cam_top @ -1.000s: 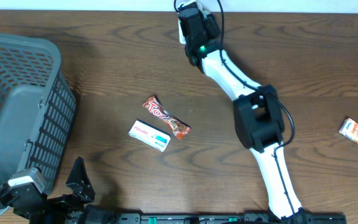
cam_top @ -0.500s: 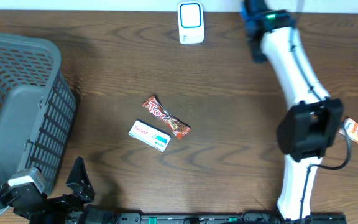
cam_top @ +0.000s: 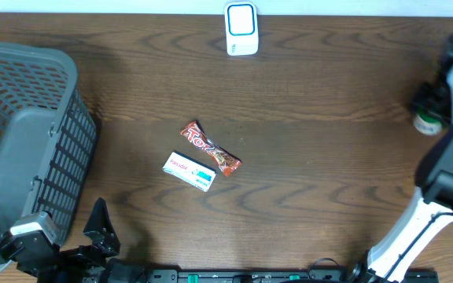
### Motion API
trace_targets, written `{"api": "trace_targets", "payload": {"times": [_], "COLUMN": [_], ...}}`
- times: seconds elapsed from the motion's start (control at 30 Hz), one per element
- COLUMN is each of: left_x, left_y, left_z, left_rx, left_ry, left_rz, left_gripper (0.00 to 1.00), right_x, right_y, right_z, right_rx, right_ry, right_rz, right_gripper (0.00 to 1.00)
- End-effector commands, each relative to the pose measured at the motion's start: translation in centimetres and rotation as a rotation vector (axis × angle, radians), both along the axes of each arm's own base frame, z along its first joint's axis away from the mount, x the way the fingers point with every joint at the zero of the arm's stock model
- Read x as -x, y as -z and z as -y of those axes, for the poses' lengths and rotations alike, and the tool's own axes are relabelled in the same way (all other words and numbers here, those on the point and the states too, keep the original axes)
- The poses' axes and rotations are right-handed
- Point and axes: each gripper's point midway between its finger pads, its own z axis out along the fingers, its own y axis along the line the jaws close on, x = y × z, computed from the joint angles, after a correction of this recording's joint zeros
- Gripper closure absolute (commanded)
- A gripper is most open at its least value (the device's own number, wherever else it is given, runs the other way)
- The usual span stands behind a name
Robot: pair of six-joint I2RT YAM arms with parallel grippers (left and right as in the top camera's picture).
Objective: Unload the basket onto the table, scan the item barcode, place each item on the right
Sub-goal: 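Carry the jar right and set it down near the orange box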
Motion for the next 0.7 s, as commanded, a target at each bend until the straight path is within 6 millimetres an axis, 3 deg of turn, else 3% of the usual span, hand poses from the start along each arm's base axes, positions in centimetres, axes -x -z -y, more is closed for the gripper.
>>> {"api": "trace_targets", "payload": {"times": [0.0,0.13,0.23,0.47,0.67], "left_x": [0.0,0.0,0.0,0.0,0.0], "left_y": [0.0,0.0,0.0,0.0,0.0], "left_z": [0.1,0.1,0.1,0.1,0.1], "left_rx": [0.004,0.004,0.004,0.004,0.004], "left_ry": [0.005,0.005,0.005,0.005,0.005], "left_rz": [0.002,0.002,0.002,0.002,0.002], "left_gripper": [0.03,0.03,0.03,0.03,0.03], "right_x": [2.2,4.2,4.5,2.9,0.8], "right_y": [1.8,3.3,3.6,2.9,0.2], "right_z": [2.1,4.2,5.0,5.5,6.8], "right_rx": [-0.077,-0.127,-0.179,-0.235,-0.188], "right_ry": [0.108,0.192,0.233,0.222,0.201], "right_rz": [0.018,0.047,0.097,0.203,0.279], "right_gripper": [0.34,0.30,0.28,0.17,0.17]}}
